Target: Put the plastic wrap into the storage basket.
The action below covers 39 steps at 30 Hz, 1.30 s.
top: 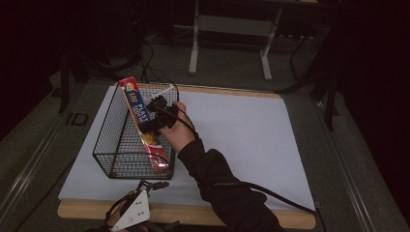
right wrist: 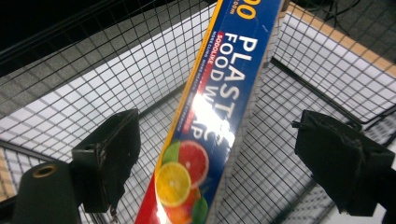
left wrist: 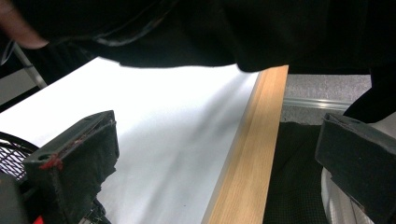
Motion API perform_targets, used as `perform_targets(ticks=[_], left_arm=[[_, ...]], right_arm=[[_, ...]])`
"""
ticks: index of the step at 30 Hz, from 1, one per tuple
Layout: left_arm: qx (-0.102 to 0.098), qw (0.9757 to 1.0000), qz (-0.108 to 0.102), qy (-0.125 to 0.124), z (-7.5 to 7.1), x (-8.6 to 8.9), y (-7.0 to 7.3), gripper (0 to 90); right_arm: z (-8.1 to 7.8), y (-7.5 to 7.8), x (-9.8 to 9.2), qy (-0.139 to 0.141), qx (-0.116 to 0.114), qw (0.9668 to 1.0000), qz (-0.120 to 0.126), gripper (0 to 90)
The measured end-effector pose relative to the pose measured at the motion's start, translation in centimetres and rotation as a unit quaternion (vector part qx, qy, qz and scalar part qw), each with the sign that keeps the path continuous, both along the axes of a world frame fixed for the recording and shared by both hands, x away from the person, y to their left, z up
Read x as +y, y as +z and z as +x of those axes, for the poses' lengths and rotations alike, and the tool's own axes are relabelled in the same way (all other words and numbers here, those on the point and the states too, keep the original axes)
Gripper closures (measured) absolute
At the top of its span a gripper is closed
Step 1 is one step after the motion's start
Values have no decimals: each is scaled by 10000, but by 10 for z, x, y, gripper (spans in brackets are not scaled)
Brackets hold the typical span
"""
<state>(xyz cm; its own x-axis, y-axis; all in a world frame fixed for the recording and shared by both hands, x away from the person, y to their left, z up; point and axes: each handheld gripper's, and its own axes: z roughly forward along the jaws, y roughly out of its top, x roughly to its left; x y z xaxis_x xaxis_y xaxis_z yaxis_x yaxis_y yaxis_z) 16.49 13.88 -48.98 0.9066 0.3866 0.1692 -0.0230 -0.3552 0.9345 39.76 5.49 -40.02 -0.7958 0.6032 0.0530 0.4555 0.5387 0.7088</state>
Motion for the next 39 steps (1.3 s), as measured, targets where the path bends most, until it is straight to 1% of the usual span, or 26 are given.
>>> perform_targets(ticks=[3,7,9,10,11,12,14,18,19,21,22,25,27,28,29,31,34,36,37,38,39], left_arm=[[11,10000,8,-2,0,-1,0,0],[16,10000,18,-10,0,-2,-1,0],[6,10000,34,-12,0,-2,-1,0],[13,10000,36,-9,0,-1,-1,0],[15,10000,46,-5,1,-1,-1,0],[18,10000,47,0,1,-2,-1,0],[17,10000,51,6,1,-2,-1,0],[17,10000,64,1,1,-2,-2,0],[26,10000,69,10,1,-3,-2,0],[39,10000,82,3,1,-3,-2,0],[39,10000,86,10,1,-3,-2,0],[28,10000,80,10,1,-3,-2,0],[33,10000,79,25,1,-2,-2,0],[37,10000,81,30,1,-2,-2,0],[34,10000,85,33,1,-2,-2,0],[37,10000,84,33,1,-3,-2,0],[40,10000,78,34,1,-3,-2,0],[41,10000,80,30,1,-3,-2,0],[32,9999,94,29,1,-3,-2,0],[29,9999,99,28,1,-3,-2,0],[26,9999,98,23,1,-3,-2,0]], right_arm=[[-3,4,-11,-14,-67,10000,24,144],[-6,9,-26,-58,-99,9999,101,144],[-8,11,-33,-78,-203,9997,83,144],[-9,13,-37,-71,-217,9997,123,144],[-10,14,-46,-99,-220,9995,191,144],[-10,14,-46,-99,-220,9995,191,144],[-12,16,-56,-133,-255,9993,231,144],[-15,18,-75,-199,-391,9988,201,144],[-16,18,-87,-255,-435,9985,234,144],[-16,17,-91,-285,-437,9983,263,144],[-16,17,-95,-319,-430,9982,268,144],[-18,14,-110,-403,-512,9974,292,143],[-21,12,-119,-432,-506,9974,291,143],[-22,11,-127,-472,-505,9971,313,143],[-22,11,-127,-472,-505,9971,313,143],[-24,11,-135,-480,-509,9968,381,143],[-27,10,-146,-483,-442,9966,502,143],[-30,8,-153,-507,-490,9961,534,143],[-33,6,-161,-551,-522,9957,533,143],[-33,6,-161,-551,-522,9957,533,143],[-34,4,-165,-573,-546,9954,537,142]])
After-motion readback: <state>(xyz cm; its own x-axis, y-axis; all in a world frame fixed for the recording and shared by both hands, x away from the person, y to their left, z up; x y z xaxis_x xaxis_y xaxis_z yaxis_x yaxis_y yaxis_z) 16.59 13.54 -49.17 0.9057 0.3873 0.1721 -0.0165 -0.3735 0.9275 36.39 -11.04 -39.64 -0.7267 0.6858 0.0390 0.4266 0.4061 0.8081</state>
